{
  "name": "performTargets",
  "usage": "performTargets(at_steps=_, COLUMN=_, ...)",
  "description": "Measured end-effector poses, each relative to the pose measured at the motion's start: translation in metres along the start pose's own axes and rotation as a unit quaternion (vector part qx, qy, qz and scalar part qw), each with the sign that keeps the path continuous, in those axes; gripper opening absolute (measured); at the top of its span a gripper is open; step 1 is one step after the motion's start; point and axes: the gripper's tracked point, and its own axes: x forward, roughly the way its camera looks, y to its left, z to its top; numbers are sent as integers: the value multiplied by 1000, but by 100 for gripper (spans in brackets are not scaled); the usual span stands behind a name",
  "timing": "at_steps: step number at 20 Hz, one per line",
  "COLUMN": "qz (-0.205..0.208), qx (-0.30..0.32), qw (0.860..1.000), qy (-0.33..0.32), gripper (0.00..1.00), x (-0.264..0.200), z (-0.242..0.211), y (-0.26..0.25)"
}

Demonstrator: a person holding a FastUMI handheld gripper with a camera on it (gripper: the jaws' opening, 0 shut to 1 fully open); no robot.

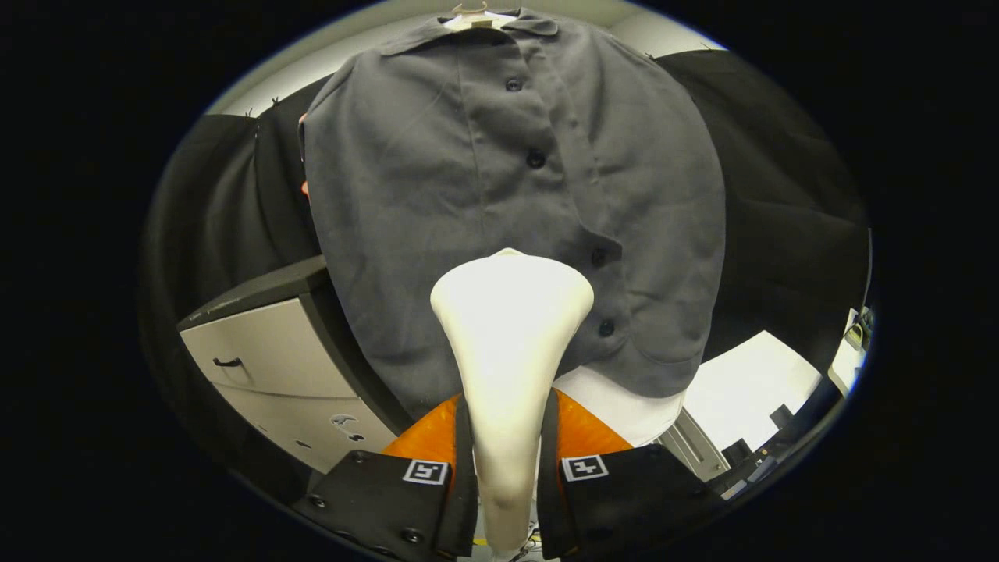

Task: Iron the clothes twice with a garment steamer, once on the left side and once on the right side.

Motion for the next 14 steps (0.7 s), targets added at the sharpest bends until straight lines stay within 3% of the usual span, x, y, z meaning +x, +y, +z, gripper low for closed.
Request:
performTargets(at_steps=7, qz=-19, qx=2, qw=998, qy=-55, gripper=38, x=-64, z=86, y=-29)
performTargets(at_steps=14, qz=-36, qx=-31, qw=992, qy=-121, gripper=39, x=-105, z=203, y=-63)
